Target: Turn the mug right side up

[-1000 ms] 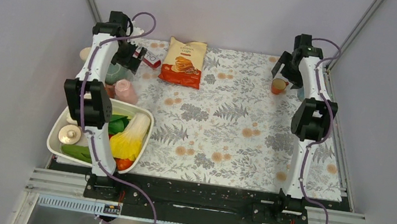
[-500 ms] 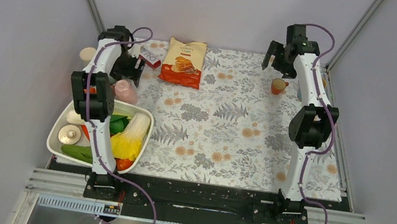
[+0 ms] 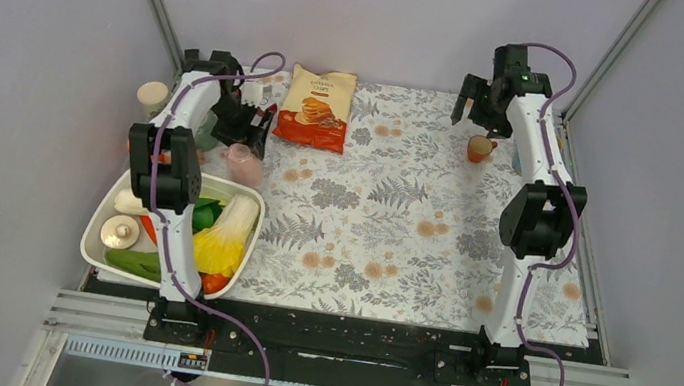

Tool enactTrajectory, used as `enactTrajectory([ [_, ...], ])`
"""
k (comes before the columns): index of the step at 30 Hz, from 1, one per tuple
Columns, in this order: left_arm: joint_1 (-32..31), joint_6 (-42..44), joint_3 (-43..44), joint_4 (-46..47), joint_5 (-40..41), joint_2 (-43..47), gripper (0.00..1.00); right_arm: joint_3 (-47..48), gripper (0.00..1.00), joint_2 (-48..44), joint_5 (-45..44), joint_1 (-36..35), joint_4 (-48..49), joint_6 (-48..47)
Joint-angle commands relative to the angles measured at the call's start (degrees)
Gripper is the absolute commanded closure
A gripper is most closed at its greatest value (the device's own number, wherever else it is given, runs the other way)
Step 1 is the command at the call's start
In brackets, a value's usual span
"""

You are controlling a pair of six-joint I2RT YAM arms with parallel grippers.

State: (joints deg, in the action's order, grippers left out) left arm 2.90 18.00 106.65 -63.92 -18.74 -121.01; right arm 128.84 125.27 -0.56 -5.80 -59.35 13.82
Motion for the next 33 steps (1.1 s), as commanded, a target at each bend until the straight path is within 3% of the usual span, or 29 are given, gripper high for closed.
enactTrajectory([
  [1, 0.3, 4.5, 5.8, -4.7, -6.5, 3.1, 0.02, -0.8, 0.01, -4.9, 2.0, -0.5, 1.7, -2.0],
  [6, 3.5, 9.5, 14.7, -8.7, -5.6, 1.4, 0.01, -3.0, 0.01, -5.6, 2.5, -0.5, 1.7, -2.9],
  [10, 6.1, 21.5, 17.8, -12.7, -9.8, 2.0, 0.01, -5.1, 0.0, -6.3, 3.2, -0.7, 1.7, -3.6],
  [12, 7.3, 31.7, 16.3, -15.1, -11.0, 2.7, 0.04, -6.3, 0.01, -6.7, 3.3, -0.9, 1.7, -3.9],
  [17, 7.8, 53.4, 6.1, -15.4, -8.0, 4.1, 0.3, -9.5, 0.01, -8.6, 2.7, -1.5, 2.5, -4.9],
  [23, 9.3, 75.8, -0.1, -11.4, -16.7, 5.1, 0.27, -14.3, 0.01, -12.2, 3.7, -1.7, 4.2, -5.5],
  [33, 7.4, 80.1, 0.7, -9.1, -13.0, -0.4, 0.26, -22.3, 0.01, -17.7, 1.3, -1.8, 6.2, -7.0],
])
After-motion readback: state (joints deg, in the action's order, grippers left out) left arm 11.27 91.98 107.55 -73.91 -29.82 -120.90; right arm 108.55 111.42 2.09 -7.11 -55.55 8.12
